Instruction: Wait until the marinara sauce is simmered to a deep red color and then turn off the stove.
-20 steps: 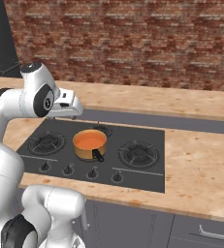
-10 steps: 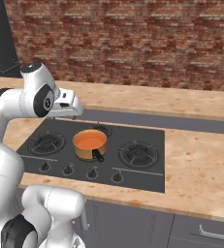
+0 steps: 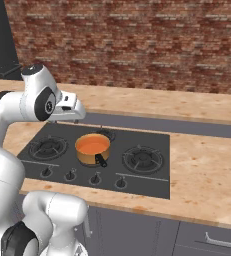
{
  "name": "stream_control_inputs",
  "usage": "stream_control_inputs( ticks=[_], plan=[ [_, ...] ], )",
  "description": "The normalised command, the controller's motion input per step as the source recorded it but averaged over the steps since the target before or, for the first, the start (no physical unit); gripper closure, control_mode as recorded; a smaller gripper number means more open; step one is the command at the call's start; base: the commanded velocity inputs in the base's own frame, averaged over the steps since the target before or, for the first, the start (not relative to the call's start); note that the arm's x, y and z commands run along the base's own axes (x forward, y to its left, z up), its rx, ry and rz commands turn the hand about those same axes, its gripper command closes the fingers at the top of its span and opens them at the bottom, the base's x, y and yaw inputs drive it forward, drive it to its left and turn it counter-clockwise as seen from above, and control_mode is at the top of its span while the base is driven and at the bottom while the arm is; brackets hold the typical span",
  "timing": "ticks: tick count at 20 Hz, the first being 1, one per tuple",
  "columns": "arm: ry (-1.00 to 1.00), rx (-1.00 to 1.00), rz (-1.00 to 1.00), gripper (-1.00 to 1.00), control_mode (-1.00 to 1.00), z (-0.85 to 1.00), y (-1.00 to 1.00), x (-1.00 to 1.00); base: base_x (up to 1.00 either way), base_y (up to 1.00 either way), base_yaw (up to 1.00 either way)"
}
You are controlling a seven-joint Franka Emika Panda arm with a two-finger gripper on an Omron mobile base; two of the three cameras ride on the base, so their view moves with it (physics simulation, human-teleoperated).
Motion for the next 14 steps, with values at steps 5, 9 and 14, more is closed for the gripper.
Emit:
stream_control_inputs(
  ticks=[5, 9, 14],
  plan=[
    [0.00, 0.00, 0.00, -1.00, -1.00, 0.00, 0.00, 0.00, 0.00, 0.00, 0.00],
    [0.00, 0.00, 0.00, -1.00, -1.00, 0.00, 0.00, 0.00, 0.00, 0.00, 0.00],
    [0.00, 0.00, 0.00, -1.00, -1.00, 0.00, 0.00, 0.00, 0.00, 0.00, 0.00]
  ],
)
